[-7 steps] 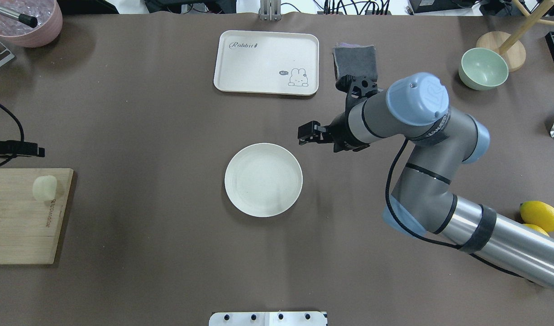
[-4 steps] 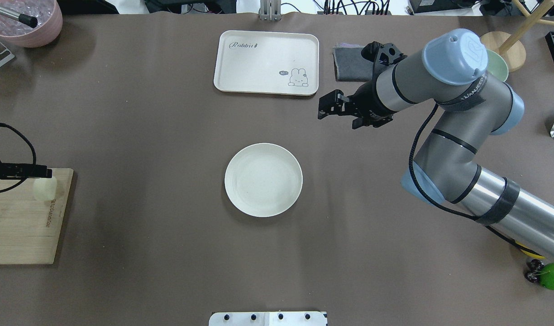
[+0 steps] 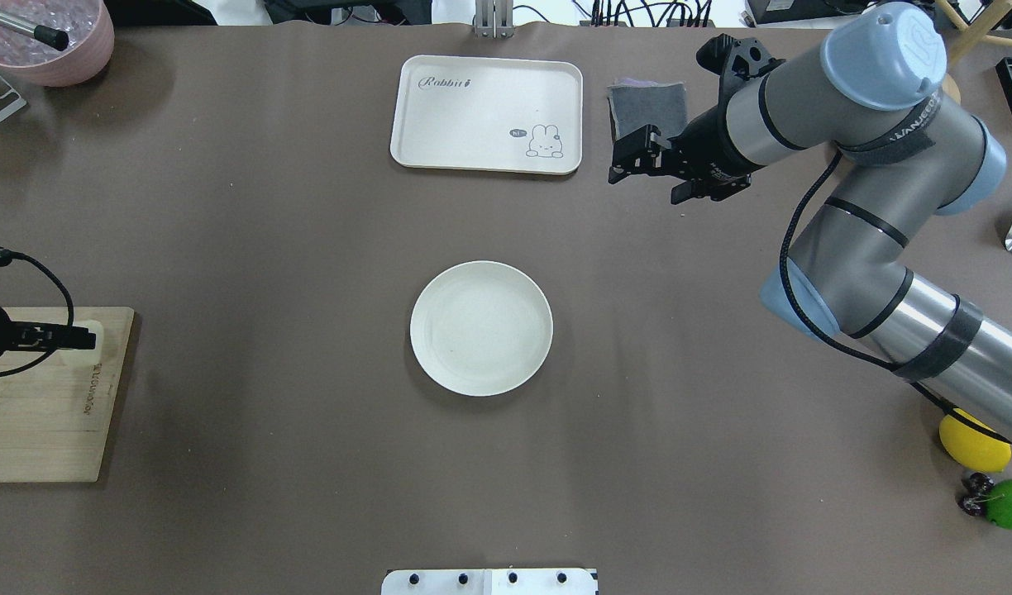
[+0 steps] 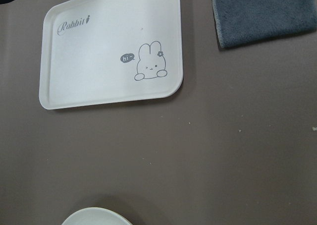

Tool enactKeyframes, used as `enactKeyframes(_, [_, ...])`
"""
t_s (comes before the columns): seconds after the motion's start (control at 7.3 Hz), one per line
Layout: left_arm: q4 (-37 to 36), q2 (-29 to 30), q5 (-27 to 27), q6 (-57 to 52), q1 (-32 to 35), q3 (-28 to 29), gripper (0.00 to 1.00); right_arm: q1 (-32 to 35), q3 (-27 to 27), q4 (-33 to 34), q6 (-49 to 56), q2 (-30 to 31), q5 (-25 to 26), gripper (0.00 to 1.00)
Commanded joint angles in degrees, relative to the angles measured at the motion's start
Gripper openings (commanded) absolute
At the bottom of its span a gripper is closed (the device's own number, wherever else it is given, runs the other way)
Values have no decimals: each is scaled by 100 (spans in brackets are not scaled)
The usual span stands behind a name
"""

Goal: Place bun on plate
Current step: 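Release the plate and withdraw the right gripper while the left arm reaches the bun, then grasp the pale bun on the wooden board with the left gripper and lift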

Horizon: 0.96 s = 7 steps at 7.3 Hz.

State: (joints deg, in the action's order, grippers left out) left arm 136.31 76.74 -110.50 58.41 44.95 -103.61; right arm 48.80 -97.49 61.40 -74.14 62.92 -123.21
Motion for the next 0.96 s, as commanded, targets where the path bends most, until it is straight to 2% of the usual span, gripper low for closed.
enactKeyframes(0.0, [1,157,151,-14,-109,182,81,33,2,4,31,27,-2,100])
enactKeyframes(0.14, [1,218,161,-14,-110,235,74,33,-7,4,40,62,-2,100])
enactKeyframes(0.41, [18,219,161,-14,-110,236,41,33,-7,4,40,71,25,100])
enactKeyframes(0.68, [159,149,161,-14,-101,218,22,25,-7,4,40,88,25,100])
enactKeyframes(0.82, [159,157,143,-23,-49,183,22,33,-7,4,40,89,25,100])
